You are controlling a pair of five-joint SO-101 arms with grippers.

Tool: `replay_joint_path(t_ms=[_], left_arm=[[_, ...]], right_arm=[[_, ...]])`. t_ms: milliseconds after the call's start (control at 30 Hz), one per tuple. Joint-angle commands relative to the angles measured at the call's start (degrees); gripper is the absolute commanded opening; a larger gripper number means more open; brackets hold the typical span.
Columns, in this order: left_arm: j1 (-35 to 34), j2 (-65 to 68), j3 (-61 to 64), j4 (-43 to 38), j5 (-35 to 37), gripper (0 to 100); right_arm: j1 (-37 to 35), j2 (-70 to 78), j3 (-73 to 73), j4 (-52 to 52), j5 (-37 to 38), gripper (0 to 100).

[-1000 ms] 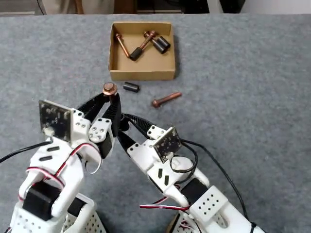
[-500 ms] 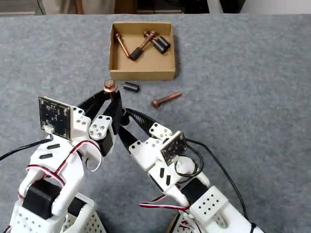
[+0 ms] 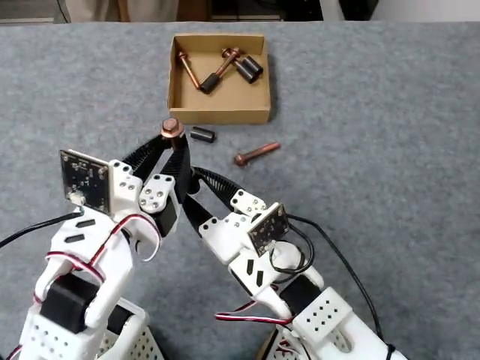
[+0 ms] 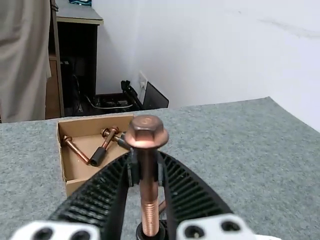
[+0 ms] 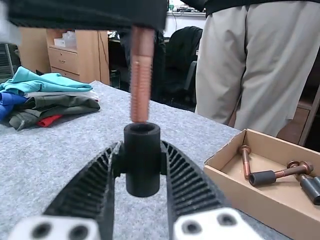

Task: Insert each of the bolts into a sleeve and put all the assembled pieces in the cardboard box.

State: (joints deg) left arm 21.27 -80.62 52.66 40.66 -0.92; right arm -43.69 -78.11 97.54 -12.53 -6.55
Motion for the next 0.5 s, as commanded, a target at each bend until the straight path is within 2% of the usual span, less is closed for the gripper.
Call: replay_joint_path(t_ms=[0, 467], left_arm=[[0.18, 0.22, 0.79, -2.81, -0.18, 2], [0.18, 0.13, 3.25, -0.70, -0.26, 2]], right_arm=[[1.19, -1.10, -0.13, -1.58, -0.09, 0.2], [1.27, -1.10, -0.13, -1.49, -0.09, 0.2]])
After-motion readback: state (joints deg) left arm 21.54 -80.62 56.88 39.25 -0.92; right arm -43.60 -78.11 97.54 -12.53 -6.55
